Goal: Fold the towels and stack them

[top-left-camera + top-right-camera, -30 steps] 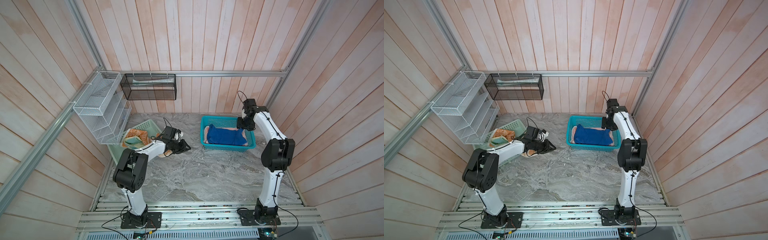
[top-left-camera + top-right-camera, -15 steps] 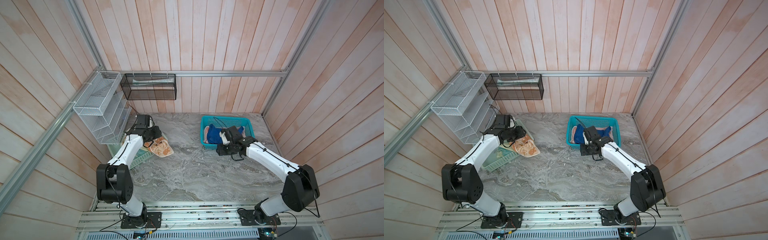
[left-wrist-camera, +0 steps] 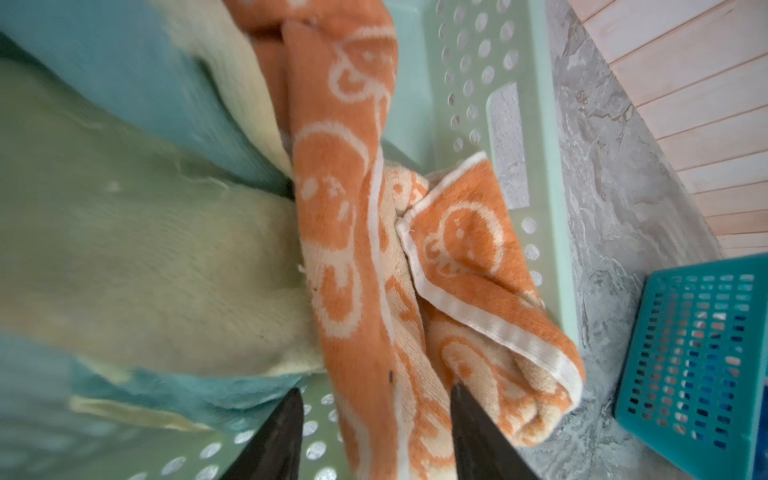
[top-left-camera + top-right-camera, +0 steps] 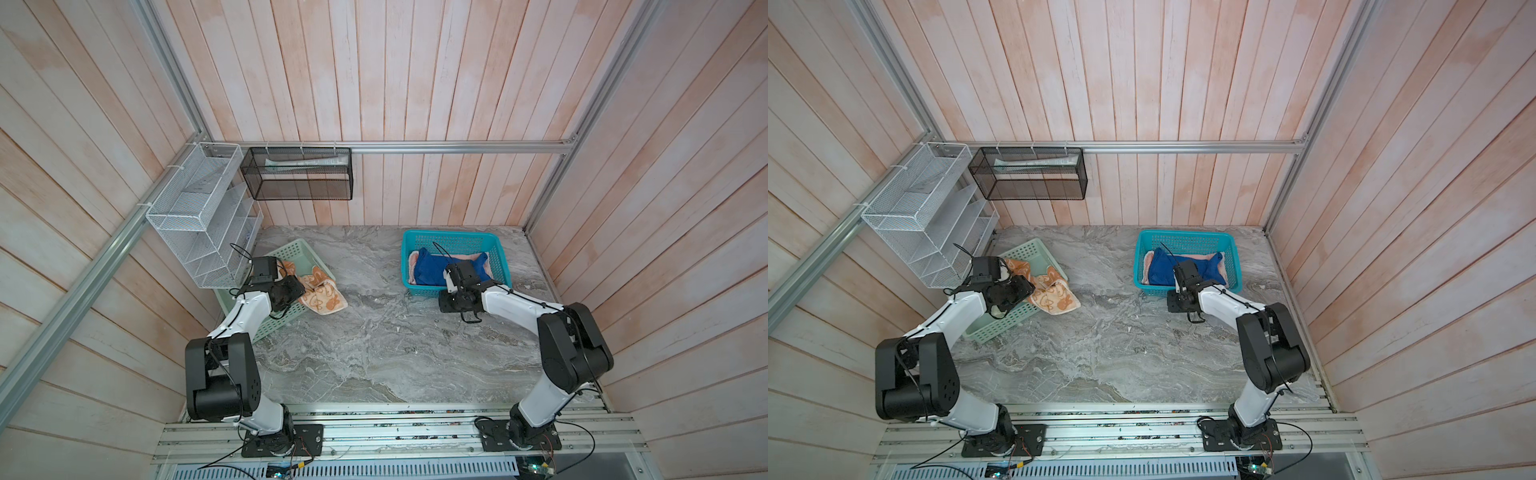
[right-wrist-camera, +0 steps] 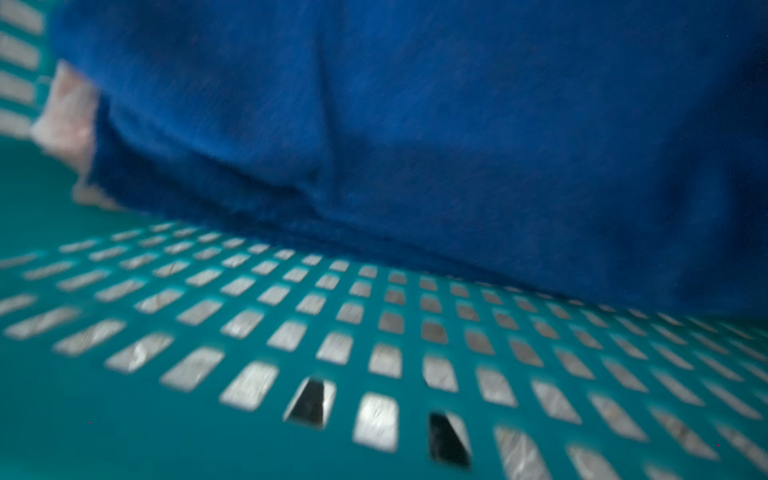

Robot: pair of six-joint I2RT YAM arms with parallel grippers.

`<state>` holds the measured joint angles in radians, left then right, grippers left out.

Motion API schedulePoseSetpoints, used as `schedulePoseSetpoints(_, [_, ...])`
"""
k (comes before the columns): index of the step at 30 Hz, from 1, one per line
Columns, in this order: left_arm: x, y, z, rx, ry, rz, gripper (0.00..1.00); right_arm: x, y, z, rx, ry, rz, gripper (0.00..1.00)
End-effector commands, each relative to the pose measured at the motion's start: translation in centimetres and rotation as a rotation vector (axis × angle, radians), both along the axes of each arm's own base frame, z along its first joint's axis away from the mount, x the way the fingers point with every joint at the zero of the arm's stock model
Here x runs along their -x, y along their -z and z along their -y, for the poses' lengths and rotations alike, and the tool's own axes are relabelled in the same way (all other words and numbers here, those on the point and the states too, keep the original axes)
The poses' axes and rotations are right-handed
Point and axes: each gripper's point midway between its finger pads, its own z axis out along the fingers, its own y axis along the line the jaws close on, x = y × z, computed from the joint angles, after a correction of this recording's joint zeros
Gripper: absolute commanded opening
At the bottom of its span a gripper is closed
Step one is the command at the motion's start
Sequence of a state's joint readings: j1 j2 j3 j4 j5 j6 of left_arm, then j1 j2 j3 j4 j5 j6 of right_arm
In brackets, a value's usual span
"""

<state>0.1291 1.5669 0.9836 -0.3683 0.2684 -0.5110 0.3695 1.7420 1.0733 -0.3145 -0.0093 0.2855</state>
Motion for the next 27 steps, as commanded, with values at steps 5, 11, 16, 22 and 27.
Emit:
schedulePoseSetpoints(5, [-3.3, -0.1, 2.5, 0.180, 0.061, 0.073, 0.32, -7.5, -1.4, 2.8, 0.032, -0.005, 0.088, 0.33])
schedulePoseSetpoints(11, [-4.0, -5.3, 2.5, 0.145, 0.099, 0.168, 0.00, -7.5, -2.7, 2.1, -0.021, -0.024, 0.111, 0.33])
schedulePoseSetpoints(16, [-3.8, -12.4, 2.1, 0.083, 0.116, 0.311, 0.00, -6.3, -4.4, 1.2, -0.079, -0.035, 0.119, 0.33])
schedulePoseSetpoints(22, [-3.3, -21.4, 2.4, 0.034, 0.146, 0.495, 0.00, -5.0, -6.8, 0.7, -0.120, -0.047, 0.158, 0.33])
schedulePoseSetpoints(27, [-2.4, -30.6, 5.6, -0.024, 0.257, 0.693, 0.00, -4.1, -9.1, 0.4, -0.146, -0.054, 0.201, 0.33])
